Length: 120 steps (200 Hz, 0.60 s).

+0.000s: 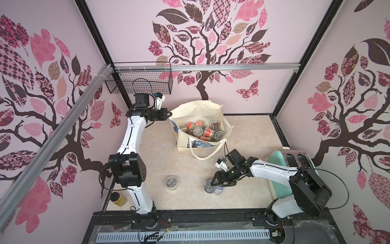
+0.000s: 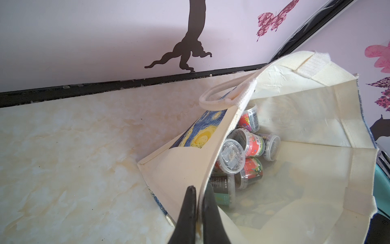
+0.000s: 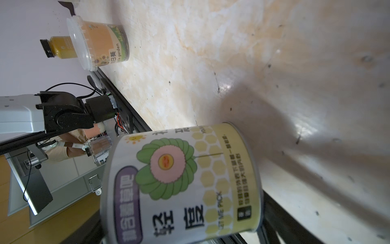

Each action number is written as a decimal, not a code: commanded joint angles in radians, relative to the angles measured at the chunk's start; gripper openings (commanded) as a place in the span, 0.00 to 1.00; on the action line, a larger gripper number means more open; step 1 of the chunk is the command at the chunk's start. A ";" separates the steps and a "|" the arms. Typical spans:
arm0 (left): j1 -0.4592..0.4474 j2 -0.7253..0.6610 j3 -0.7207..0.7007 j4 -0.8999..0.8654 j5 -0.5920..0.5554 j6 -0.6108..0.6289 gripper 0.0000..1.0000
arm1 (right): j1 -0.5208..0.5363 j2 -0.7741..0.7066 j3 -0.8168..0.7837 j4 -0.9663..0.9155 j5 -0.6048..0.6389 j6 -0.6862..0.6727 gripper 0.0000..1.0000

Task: Take out the seed jars from the canvas bag
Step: Place the seed jar at the center of the board.

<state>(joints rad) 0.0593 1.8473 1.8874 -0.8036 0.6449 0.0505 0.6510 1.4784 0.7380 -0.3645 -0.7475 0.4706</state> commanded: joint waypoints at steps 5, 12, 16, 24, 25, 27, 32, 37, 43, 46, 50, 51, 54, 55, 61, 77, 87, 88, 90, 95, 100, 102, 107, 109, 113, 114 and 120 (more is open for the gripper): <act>0.021 -0.032 -0.014 0.000 -0.020 -0.008 0.00 | -0.008 0.006 0.009 -0.068 0.076 -0.036 0.96; 0.021 -0.034 -0.014 -0.003 -0.018 -0.007 0.00 | -0.009 0.001 0.015 -0.080 0.100 -0.039 0.99; 0.021 -0.037 -0.017 -0.003 -0.018 -0.004 0.00 | -0.009 -0.001 0.018 -0.086 0.109 -0.042 0.99; 0.022 -0.041 -0.020 -0.001 -0.018 0.003 0.00 | -0.010 -0.007 0.021 -0.093 0.127 -0.055 0.99; 0.020 -0.042 -0.021 0.000 -0.018 0.004 0.00 | -0.010 -0.007 0.020 -0.094 0.131 -0.056 1.00; 0.019 -0.042 -0.023 0.000 -0.019 0.006 0.00 | -0.010 -0.008 0.020 -0.095 0.134 -0.059 1.00; 0.019 -0.045 -0.025 0.001 -0.020 0.010 0.00 | -0.011 -0.012 0.022 -0.098 0.143 -0.066 1.00; 0.019 -0.048 -0.028 0.002 -0.021 0.013 0.00 | -0.010 -0.015 0.024 -0.104 0.154 -0.072 0.99; 0.018 -0.050 -0.031 0.003 -0.020 0.015 0.00 | -0.010 -0.017 0.027 -0.110 0.173 -0.076 0.99; 0.018 -0.052 -0.032 0.003 -0.020 0.015 0.00 | -0.010 -0.017 0.029 -0.113 0.185 -0.076 1.00; 0.018 -0.053 -0.033 0.001 -0.020 0.015 0.00 | -0.011 -0.018 0.031 -0.120 0.196 -0.076 0.99; 0.018 -0.053 -0.034 0.001 -0.020 0.015 0.00 | -0.010 -0.018 0.032 -0.121 0.197 -0.076 0.99; 0.017 -0.055 -0.033 0.000 -0.020 0.015 0.00 | -0.010 -0.018 0.035 -0.124 0.202 -0.077 1.00; 0.018 -0.055 -0.033 0.000 -0.020 0.015 0.00 | -0.011 -0.018 0.036 -0.126 0.204 -0.077 1.00; 0.018 -0.057 -0.037 -0.002 -0.019 0.015 0.00 | -0.011 -0.018 0.042 -0.136 0.211 -0.080 1.00; 0.018 -0.071 -0.054 0.003 -0.008 0.018 0.00 | -0.011 -0.021 0.055 -0.154 0.231 -0.089 1.00; 0.017 -0.076 -0.061 0.005 -0.006 0.020 0.00 | -0.010 -0.023 0.064 -0.167 0.247 -0.100 1.00; 0.016 -0.076 -0.062 0.006 -0.006 0.021 0.00 | -0.010 -0.023 0.067 -0.167 0.250 -0.100 1.00; 0.017 -0.076 -0.062 0.004 -0.006 0.021 0.00 | -0.010 -0.024 0.067 -0.168 0.253 -0.101 1.00; 0.016 -0.078 -0.066 0.002 -0.005 0.023 0.00 | -0.011 -0.024 0.072 -0.172 0.260 -0.103 1.00; 0.016 -0.080 -0.067 0.000 -0.005 0.024 0.00 | -0.009 -0.025 0.075 -0.175 0.265 -0.104 0.99; 0.017 -0.080 -0.068 0.000 -0.005 0.025 0.00 | -0.009 -0.025 0.076 -0.177 0.266 -0.104 1.00; 0.016 -0.082 -0.069 -0.003 -0.005 0.026 0.00 | -0.010 -0.026 0.078 -0.178 0.266 -0.105 1.00; 0.017 -0.083 -0.071 -0.003 -0.006 0.026 0.00 | -0.009 -0.028 0.078 -0.178 0.264 -0.104 1.00; 0.017 -0.086 -0.075 -0.003 -0.005 0.025 0.00 | -0.010 -0.029 0.078 -0.179 0.261 -0.105 0.99; 0.017 -0.086 -0.076 -0.003 -0.005 0.026 0.00 | -0.011 -0.030 0.078 -0.179 0.260 -0.104 1.00; 0.016 -0.090 -0.082 0.000 -0.002 0.028 0.00 | -0.010 -0.033 0.078 -0.182 0.257 -0.106 0.99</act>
<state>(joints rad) 0.0608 1.7981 1.8297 -0.7948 0.6449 0.0597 0.6449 1.4715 0.8066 -0.4652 -0.5800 0.3920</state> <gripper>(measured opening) 0.054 0.995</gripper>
